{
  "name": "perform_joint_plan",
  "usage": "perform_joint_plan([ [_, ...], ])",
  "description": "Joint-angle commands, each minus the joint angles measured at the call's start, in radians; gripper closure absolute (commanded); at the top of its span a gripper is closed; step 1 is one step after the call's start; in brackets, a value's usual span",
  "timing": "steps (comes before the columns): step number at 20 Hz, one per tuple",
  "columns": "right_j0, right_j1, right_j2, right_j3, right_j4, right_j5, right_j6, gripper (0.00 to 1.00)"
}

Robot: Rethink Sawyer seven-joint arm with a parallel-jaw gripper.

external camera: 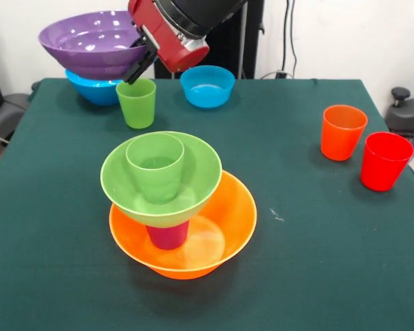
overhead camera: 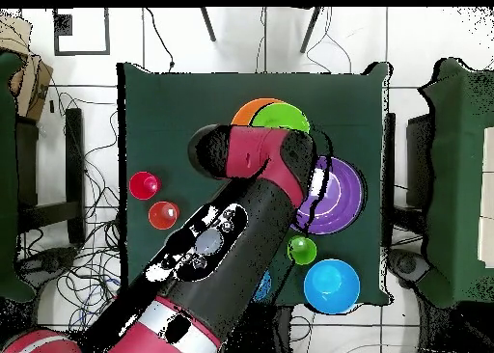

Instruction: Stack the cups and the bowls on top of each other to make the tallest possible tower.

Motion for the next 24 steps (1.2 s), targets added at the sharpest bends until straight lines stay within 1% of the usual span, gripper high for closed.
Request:
perform_joint_plan([
  [1,-0.039,-0.093,0.116,0.072,-0.027,-0.031,-0.004,1.00],
  [6,-0.058,-0.124,0.137,0.091,-0.028,-0.050,-0.028,1.00],
  [9,-0.074,-0.130,0.149,0.081,-0.030,-0.053,-0.040,1.00],
  [12,-0.071,-0.135,0.150,0.084,-0.035,-0.048,-0.034,1.00],
  [15,-0.087,-0.135,0.173,0.095,-0.028,-0.075,-0.026,1.00],
  [19,-0.117,-0.123,0.225,0.118,-0.013,-0.150,-0.016,1.00],
  [22,-0.105,-0.074,0.210,0.096,-0.026,-0.175,0.026,1.00],
  [24,-0.107,-0.058,0.209,0.084,-0.025,-0.180,0.037,1.00],
])
